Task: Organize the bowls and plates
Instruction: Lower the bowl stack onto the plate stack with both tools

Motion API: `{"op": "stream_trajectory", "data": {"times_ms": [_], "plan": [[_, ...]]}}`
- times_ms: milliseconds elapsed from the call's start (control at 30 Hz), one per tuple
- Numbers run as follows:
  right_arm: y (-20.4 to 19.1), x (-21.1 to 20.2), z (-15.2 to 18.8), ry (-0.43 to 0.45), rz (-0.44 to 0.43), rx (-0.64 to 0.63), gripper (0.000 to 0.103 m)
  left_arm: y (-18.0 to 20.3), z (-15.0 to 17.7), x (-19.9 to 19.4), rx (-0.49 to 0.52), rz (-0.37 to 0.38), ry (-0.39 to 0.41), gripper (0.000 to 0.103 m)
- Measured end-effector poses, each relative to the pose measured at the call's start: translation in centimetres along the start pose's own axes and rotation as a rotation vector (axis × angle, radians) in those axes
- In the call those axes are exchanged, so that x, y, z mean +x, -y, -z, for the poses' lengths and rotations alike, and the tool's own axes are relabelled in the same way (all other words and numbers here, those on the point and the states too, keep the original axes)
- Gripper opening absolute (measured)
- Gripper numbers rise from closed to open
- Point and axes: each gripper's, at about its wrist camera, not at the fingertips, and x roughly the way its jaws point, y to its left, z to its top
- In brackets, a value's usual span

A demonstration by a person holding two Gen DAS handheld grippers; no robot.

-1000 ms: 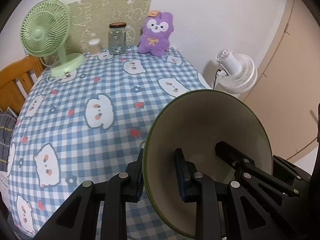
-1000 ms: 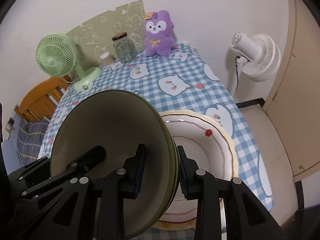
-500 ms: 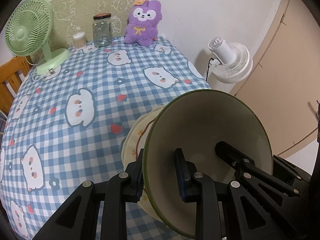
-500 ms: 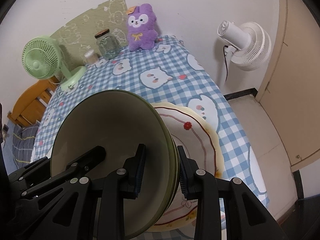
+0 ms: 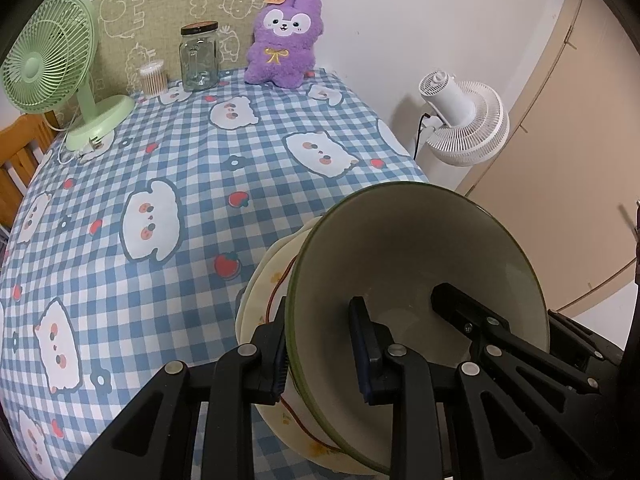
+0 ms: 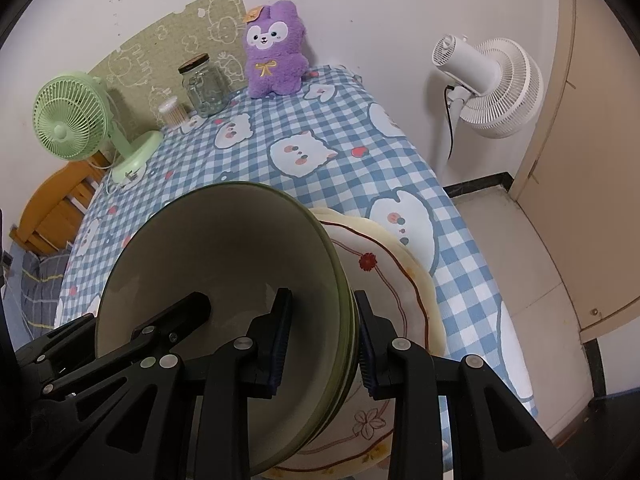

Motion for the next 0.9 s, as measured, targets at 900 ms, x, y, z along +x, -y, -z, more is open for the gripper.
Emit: {"op": "stream_trajectory", "data": {"times_ms": [900], "plan": [[-0.1, -2.8, 0.0, 0.169, 0.054, -0.009, 0.039, -0.9, 0.0, -2.4, -0.004, -0.012, 0.105, 0.060]]}}
